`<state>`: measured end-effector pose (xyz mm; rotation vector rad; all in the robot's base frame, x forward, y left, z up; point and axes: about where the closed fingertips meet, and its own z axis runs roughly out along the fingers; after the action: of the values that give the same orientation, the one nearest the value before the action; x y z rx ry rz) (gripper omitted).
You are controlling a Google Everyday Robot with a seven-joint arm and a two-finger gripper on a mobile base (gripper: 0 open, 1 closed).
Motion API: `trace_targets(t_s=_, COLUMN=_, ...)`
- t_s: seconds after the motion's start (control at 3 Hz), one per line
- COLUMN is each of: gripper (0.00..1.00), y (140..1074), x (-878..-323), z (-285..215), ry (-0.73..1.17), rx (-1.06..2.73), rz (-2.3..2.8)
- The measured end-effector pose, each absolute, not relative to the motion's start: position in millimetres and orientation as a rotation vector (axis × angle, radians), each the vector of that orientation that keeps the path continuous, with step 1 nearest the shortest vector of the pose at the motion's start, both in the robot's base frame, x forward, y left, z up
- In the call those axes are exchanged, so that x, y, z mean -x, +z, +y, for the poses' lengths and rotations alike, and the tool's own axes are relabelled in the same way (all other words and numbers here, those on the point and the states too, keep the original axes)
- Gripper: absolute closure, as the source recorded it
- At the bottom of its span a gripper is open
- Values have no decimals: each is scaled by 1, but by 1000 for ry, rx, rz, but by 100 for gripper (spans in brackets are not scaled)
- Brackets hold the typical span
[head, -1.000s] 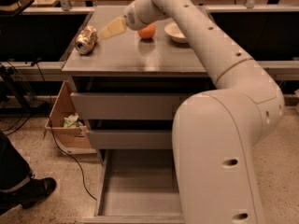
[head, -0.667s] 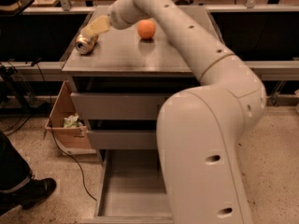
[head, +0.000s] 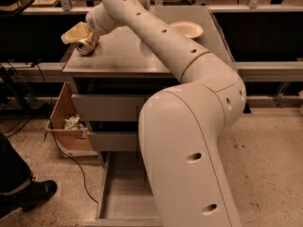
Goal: Place orange can into bottom drawer
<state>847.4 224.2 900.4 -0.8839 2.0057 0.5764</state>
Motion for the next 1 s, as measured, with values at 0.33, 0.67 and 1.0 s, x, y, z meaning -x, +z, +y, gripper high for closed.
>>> trace_targets(t_s=0.33, gripper=0, y=890, x=-851, z=245, ry=610, rx=900, rz=1955)
trace_targets(t_s=0.67, gripper=15, y=879, x=-852, z=263, ry=611, rx=950, rz=1909)
trace_targets(t_s=1.0, gripper=39, y=859, x=-855, z=268, ry=595, rx=995, rz=1898)
